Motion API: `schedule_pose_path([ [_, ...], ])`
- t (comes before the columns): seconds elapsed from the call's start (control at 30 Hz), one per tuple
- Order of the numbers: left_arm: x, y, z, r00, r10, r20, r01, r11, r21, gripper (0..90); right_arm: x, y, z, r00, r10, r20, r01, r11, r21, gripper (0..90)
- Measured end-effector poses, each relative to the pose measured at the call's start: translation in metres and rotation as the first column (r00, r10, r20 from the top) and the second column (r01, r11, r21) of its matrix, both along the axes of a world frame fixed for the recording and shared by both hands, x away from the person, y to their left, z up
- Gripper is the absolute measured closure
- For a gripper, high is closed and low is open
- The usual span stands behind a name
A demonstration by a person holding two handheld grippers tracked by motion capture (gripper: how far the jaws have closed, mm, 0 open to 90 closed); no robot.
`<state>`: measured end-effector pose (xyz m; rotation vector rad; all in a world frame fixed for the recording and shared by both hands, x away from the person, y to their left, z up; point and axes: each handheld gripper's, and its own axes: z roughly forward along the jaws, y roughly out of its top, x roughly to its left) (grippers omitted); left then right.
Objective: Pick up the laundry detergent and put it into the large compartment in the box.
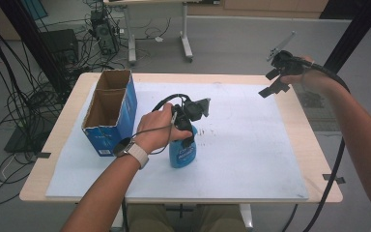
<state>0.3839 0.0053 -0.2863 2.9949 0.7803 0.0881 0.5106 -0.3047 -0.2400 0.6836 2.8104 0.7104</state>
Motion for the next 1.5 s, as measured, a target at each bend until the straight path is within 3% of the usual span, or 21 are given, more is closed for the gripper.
schedule_pose_path([
  [1.5,0.0,0.0002,0.0,1.0,-0.003,0.003,0.003,1.0,0.003,38.2,-0.0017,0.0031,0.006,0.9998,-0.005,0.02,0.005,1.0,0.007,8.4],
])
